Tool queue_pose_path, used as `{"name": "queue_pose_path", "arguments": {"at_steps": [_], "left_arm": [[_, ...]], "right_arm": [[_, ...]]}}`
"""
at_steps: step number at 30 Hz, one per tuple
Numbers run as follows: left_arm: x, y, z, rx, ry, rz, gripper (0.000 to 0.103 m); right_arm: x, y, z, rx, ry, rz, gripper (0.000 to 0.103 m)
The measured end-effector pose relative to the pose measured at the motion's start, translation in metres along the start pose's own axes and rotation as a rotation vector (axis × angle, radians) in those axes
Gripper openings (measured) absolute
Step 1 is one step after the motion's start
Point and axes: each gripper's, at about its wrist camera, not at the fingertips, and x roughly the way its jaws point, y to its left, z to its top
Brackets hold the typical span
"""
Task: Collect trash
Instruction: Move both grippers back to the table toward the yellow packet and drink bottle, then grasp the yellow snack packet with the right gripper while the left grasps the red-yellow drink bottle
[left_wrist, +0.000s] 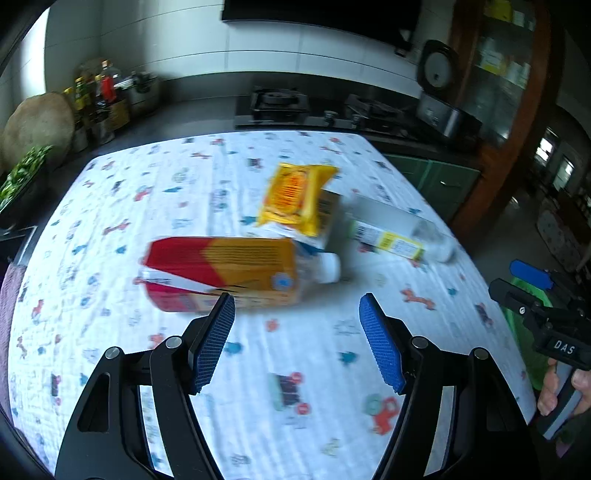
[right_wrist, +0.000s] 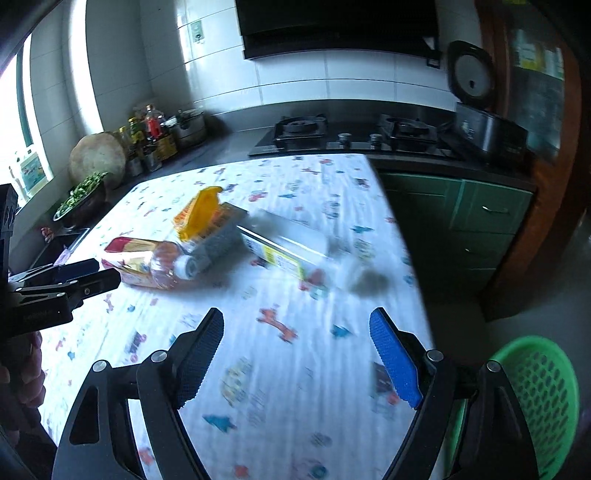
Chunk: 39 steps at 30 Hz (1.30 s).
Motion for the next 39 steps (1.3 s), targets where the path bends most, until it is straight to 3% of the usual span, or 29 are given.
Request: {"name": "queue_pose_path", "arguments": {"at_steps": [18,28,37,39], "left_arm": [[0.017,0.084,0.015,-0.063,0.013,0.059,0.073],[0.033,0.106,0.025,-0.039,0.030,0.040,0.074],[0.041,0.116,0.037,0.029,0.030,0.007,0.077],[0.042,0.114,0.038,0.056,0.031,-0.006,0.080]], "right_arm": [[0.086,0.072,0.081,-0.008,0.053,0.150,0.064],[0.142,0.086,0.111,0.110,0.124,0.201,0.053],[0.185,0.091,0.121,0.200,0.188,0.186,0.047],[0.189,0.089,0.120,0.204,0.195,0.182,0.039]]}}
